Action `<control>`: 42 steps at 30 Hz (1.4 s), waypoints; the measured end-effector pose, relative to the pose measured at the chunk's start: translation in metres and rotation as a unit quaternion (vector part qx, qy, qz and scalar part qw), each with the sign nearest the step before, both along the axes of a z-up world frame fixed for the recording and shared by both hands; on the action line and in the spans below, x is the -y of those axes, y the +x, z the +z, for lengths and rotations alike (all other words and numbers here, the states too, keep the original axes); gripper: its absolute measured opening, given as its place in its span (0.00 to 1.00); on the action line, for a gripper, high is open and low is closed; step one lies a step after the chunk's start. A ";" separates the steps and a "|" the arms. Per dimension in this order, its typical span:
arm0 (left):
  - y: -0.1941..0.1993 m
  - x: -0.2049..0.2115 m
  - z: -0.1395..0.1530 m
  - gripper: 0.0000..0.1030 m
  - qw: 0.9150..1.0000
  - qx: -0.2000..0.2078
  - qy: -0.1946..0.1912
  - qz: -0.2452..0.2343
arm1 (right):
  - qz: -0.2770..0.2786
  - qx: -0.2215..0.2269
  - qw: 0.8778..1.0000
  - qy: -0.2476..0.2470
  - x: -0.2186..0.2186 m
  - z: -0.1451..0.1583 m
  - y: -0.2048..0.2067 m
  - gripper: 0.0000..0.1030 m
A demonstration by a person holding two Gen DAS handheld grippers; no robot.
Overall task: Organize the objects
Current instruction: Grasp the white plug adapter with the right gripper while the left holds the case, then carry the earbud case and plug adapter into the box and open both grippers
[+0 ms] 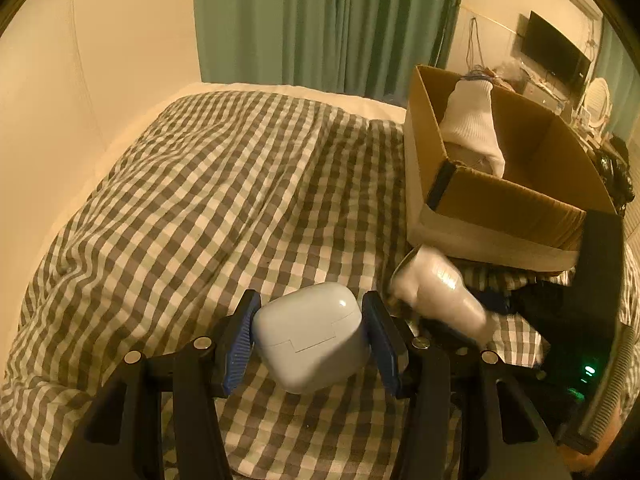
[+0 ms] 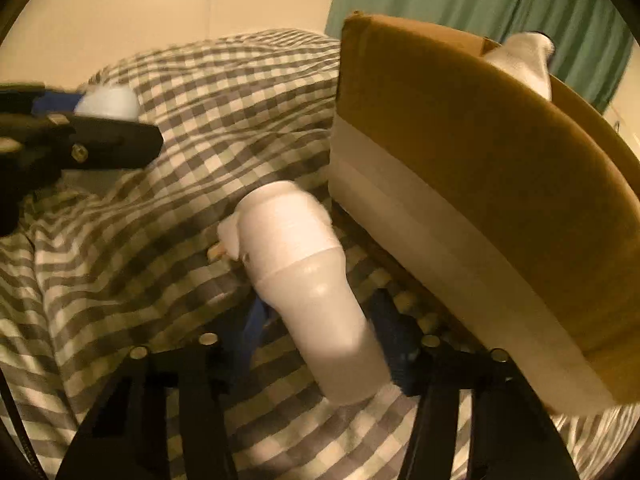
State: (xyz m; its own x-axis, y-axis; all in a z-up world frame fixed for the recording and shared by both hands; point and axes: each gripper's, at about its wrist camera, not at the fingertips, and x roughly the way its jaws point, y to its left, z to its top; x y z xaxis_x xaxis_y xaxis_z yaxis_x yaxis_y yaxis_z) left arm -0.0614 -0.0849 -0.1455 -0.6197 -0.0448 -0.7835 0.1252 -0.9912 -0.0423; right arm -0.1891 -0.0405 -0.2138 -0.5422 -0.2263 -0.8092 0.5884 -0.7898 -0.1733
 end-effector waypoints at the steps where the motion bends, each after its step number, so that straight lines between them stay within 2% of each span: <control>1: 0.002 -0.001 0.002 0.52 1.000 -0.004 -0.004 -0.001 | -0.004 0.000 1.000 -0.005 -0.004 0.003 0.004 0.34; 9: 0.015 -0.011 0.016 0.52 0.999 -0.027 -0.022 -0.011 | -0.038 0.002 0.998 -0.040 -0.031 0.018 0.041 0.31; 16: 0.031 -0.020 0.031 0.52 0.999 -0.045 -0.014 -0.023 | -0.069 -0.024 0.994 -0.082 -0.052 0.050 0.080 0.31; 20: 0.039 -0.031 0.050 0.52 0.997 -0.066 -0.011 -0.044 | -0.083 -0.048 0.991 -0.088 -0.058 0.067 0.097 0.31; 26: 0.052 -0.052 0.087 0.52 0.990 -0.114 -0.017 -0.081 | -0.110 -0.092 0.983 -0.119 -0.075 0.109 0.109 0.31; 32: 0.056 -0.068 0.120 0.52 0.982 -0.153 -0.010 -0.108 | -0.140 -0.139 0.968 -0.156 -0.090 0.155 0.124 0.31; 42: 0.024 -0.091 0.178 0.52 0.970 -0.210 -0.017 -0.122 | -0.162 -0.177 0.954 -0.181 -0.113 0.209 0.106 0.31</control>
State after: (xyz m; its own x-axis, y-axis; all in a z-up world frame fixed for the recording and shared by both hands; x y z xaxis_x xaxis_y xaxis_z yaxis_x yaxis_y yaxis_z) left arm -0.0372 0.0059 0.0329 -0.8792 0.1221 -0.4606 -0.1352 -0.9908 -0.0046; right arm -0.0833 0.0728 -0.0052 -0.8555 -0.2304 -0.4638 0.2585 -0.9660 0.0032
